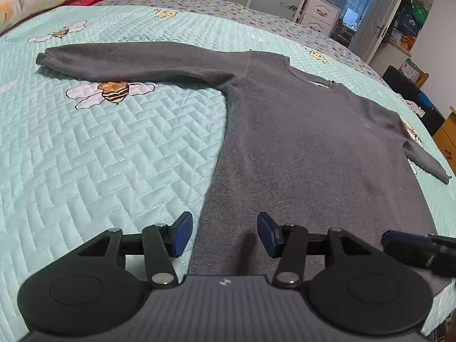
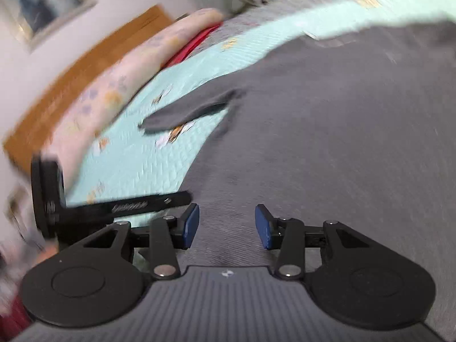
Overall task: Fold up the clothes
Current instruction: 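Release the hem with the left gripper and withdraw both grippers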
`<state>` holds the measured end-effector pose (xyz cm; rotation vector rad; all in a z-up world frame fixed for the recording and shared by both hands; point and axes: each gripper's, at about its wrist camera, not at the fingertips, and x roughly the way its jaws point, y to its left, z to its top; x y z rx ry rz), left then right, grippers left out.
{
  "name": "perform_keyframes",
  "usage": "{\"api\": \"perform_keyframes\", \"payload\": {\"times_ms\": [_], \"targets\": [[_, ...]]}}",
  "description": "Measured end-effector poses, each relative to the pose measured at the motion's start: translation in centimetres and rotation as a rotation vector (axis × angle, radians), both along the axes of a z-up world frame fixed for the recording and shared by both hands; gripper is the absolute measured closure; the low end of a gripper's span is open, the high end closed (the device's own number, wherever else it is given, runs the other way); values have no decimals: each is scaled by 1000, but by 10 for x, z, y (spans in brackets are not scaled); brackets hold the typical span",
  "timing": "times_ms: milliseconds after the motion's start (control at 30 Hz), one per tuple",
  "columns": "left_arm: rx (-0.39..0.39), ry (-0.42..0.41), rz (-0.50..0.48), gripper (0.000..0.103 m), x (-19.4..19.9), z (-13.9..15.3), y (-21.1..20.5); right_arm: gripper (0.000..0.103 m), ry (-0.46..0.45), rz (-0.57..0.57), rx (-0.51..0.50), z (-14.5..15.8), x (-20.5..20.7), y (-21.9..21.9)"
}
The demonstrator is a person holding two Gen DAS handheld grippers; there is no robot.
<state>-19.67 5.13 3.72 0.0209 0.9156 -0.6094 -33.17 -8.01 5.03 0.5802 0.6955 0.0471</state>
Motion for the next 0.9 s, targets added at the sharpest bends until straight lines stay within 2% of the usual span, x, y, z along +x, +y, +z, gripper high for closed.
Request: {"api": "perform_keyframes", "payload": {"times_ms": [33,200,267,633,700,900], "targets": [[5,4,-1,50,1,0,-2,58,2,23,-42,4,4,9],[9,19,-15,49,3,-1,-6,61,127,63,-89,-37,13,29],[0,25,-17,49,4,-3,-4,61,119,75,-134,-35,11,35],[-36,47,-20,49,6,-5,2,61,130,19,-106,-13,16,31],[-36,50,-21,49,6,-6,2,61,187,-5,-45,-34,14,25],[-33,47,-25,49,4,-6,4,60,112,-33,49,-23,1,18]]}}
